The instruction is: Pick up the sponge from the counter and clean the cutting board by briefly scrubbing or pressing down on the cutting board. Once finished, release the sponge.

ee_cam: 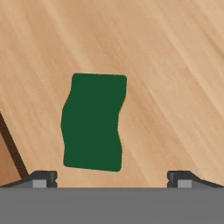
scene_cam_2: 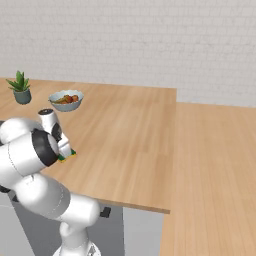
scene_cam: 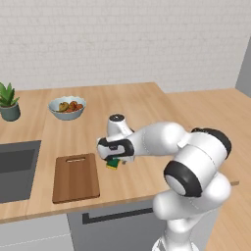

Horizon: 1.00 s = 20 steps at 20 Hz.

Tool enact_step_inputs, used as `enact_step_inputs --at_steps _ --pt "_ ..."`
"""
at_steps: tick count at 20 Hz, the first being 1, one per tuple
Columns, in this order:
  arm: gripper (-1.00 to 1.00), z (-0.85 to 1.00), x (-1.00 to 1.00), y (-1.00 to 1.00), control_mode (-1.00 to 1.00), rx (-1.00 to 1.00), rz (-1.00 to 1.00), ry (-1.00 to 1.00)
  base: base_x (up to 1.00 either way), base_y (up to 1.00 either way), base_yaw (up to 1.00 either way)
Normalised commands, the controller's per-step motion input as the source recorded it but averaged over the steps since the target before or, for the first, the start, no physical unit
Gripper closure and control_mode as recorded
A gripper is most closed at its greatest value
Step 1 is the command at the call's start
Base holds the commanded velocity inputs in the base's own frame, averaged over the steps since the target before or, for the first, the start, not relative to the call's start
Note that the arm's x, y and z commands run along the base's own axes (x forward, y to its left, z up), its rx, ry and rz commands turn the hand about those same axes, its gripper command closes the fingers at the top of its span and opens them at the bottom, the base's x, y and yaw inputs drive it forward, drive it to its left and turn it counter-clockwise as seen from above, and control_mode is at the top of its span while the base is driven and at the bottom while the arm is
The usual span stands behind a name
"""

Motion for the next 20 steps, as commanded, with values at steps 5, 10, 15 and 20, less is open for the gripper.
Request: enact_step_inputs --at_steps 5,10,15,20 --pt "-1.00 -0.19 0.12 -0.01 -1.00 0.00 0.00 0.00 0.00 0.00 0.00" --pt "-1.00 -0.20 0.26 0.00 -1.00 0.00 0.00 0.00 0.00 0.00 0.00" --pt "-1.00 -0.20 0.30 0.00 -1.00 0.00 0.00 0.00 0.00 0.00 0.00" --pt "-1.00 -0.22 0.27 0.00 -1.00 0.00 0.00 -0.02 0.00 0.00 0.00"
